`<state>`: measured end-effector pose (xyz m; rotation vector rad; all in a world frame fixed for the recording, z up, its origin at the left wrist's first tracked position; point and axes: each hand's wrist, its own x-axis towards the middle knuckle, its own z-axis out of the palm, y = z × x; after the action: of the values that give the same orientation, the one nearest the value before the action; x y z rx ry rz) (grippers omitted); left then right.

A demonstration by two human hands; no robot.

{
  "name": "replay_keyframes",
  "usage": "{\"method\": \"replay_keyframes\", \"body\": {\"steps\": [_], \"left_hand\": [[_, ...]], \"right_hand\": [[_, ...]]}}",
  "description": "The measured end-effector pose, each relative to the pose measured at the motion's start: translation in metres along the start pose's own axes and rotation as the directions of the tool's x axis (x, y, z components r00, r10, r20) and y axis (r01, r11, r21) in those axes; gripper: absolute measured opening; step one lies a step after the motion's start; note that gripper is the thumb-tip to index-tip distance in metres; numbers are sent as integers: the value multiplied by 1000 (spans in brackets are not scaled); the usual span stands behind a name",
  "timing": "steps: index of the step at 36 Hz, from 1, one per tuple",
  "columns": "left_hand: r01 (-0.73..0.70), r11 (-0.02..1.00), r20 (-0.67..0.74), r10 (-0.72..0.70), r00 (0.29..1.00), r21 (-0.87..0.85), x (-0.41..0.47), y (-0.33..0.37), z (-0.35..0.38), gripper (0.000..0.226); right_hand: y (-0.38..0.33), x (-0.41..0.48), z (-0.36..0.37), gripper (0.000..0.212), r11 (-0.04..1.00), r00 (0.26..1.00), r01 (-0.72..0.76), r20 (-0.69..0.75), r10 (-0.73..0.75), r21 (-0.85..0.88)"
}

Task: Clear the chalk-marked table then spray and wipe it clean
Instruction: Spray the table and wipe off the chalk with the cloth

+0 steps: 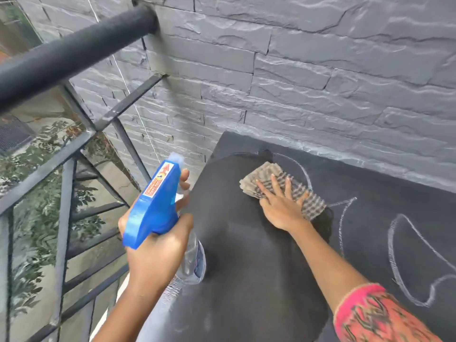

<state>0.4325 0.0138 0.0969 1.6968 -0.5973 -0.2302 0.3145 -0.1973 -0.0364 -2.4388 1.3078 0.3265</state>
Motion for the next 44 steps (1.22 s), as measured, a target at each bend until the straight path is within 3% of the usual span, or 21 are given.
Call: {"method": "replay_keyframes", "body": {"steps": [5,9,11,16,18,20,24,28,30,33,36,38,39,41,44], "left_hand": [[-2,987,91,17,996,-158,40,-5,22,37],[-32,982,146,59,988,-184,60,-6,33,52],[-38,982,171,71,983,-186,63,-8,37,50],[-15,998,128,22,992,-54,60,-18,43,5],[-22,999,139,28,990,-40,59,-19,42,20],[-24,999,174,29,984,-31,58,-16,45,6],[-157,987,212,147,966,32,54,-6,54,2],[-309,950,219,293,931,44,53,-2,58,40],[-262,965,190,254,948,15,53,-5,56,38],[-115,993,141,115,983,-10,54,-10,53,10],[56,995,110,-47,993,-78,60,-31,53,23],[28,998,150,-18,989,-62,60,-38,50,36],[-42,999,180,43,983,-11,59,-37,47,29],[-119,992,118,115,986,35,55,-28,42,20],[-120,992,37,122,992,-43,55,-12,42,20]], "right_hand": [[-43,-5,17,50,972,976,215,51,-211,-93],[-24,-42,27,58,928,942,336,34,-335,-159],[-3,-51,25,58,935,948,317,35,-316,-160],[38,-2,3,49,981,991,132,-7,-134,-145],[44,36,-12,49,995,998,56,-17,-58,-83],[38,71,-29,48,999,1000,20,-17,-20,-44],[-12,124,-44,49,998,997,67,31,-67,-14],[-84,107,-61,61,969,964,244,111,-240,-22],[-105,81,-68,79,964,956,264,128,-263,12],[-119,65,-55,55,922,926,357,182,-330,-150],[-105,88,-23,51,866,881,474,76,-468,-163],[-87,97,-13,51,891,901,431,7,-434,-140],[-76,100,-12,52,907,913,399,-34,-407,-134],[-54,114,-15,52,941,941,309,-100,-324,-139],[-42,148,-37,52,981,979,176,-84,-183,-86]]}}
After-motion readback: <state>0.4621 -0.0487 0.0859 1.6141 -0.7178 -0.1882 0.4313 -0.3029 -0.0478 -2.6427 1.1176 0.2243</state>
